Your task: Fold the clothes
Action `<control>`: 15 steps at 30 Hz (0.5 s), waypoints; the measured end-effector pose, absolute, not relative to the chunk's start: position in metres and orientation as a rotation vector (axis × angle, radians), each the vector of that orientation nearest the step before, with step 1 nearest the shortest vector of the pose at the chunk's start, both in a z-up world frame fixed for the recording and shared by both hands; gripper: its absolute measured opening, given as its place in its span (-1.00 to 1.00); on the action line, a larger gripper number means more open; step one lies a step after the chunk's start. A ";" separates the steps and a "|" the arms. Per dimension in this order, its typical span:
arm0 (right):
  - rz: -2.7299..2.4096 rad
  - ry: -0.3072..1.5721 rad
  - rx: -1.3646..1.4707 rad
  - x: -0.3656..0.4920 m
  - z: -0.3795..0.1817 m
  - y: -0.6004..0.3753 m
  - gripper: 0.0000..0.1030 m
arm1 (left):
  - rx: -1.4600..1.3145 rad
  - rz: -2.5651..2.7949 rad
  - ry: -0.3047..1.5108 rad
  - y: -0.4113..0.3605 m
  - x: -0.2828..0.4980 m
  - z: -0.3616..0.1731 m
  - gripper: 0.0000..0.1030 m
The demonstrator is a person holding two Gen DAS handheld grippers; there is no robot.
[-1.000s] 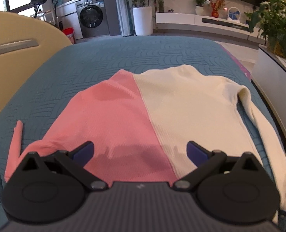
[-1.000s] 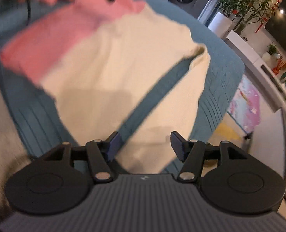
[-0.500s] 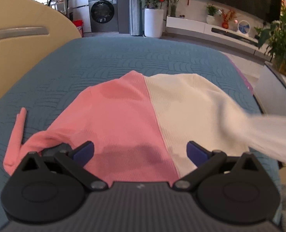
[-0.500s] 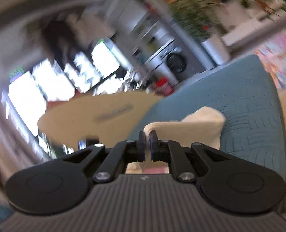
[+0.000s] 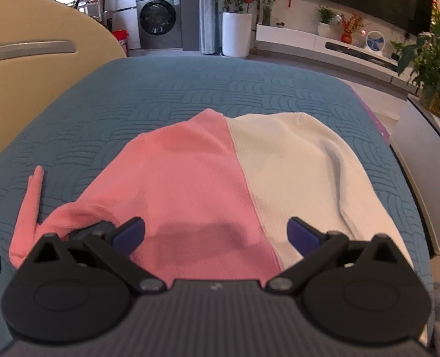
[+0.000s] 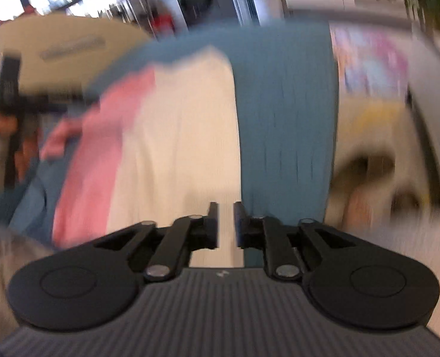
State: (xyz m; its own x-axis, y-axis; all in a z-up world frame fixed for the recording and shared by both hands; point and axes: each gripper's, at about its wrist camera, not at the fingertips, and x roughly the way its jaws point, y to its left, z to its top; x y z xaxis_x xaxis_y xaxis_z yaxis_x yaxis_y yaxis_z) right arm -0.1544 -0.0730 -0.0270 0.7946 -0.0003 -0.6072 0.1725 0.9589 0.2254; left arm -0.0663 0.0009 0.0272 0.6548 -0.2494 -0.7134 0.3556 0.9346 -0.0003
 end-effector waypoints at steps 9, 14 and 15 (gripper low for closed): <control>-0.104 0.540 0.195 0.056 -0.053 -0.111 -0.09 | 0.102 -0.264 0.874 0.016 -0.047 0.005 0.99; -0.067 0.548 0.140 0.112 -0.099 -0.127 -0.09 | 0.074 -0.240 0.877 0.012 -0.041 -0.001 0.99; -0.059 0.549 0.129 0.123 -0.109 -0.130 -0.09 | 0.083 -0.234 0.864 0.009 -0.042 -0.001 0.99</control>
